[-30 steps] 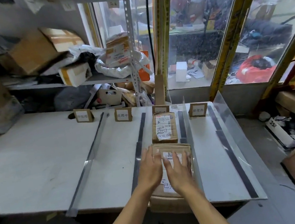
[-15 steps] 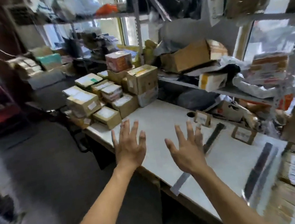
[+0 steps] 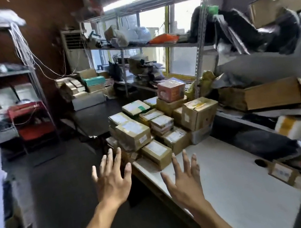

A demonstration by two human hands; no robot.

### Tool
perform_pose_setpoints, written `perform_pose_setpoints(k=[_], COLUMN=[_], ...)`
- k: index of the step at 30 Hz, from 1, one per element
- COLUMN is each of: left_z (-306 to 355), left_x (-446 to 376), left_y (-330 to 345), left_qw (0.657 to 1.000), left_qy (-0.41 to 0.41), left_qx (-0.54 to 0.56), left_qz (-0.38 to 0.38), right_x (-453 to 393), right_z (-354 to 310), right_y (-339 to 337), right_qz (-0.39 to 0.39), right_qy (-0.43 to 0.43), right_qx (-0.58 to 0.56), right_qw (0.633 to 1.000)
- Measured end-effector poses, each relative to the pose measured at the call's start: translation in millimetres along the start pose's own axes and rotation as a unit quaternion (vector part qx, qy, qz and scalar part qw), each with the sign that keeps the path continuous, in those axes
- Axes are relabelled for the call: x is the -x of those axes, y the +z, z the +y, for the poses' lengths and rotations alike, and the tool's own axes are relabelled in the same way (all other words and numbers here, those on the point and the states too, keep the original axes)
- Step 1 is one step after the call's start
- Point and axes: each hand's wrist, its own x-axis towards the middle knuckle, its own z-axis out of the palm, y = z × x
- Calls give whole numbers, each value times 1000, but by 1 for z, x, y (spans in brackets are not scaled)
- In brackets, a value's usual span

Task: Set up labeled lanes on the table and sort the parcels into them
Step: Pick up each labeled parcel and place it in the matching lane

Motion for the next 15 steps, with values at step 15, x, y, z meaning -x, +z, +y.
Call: perform_pose_setpoints(k=[15], left_z=[-33], left_x=[-166], left_y=[47], left_qw=[1000], left_qy=[21], left_qx=[-15], left_qz=[-13], right_x=[-183], right_z=[-51], right_y=[46], right_qz=[1], right_qy=[2], right_qx=[-30], right_qw=[1000])
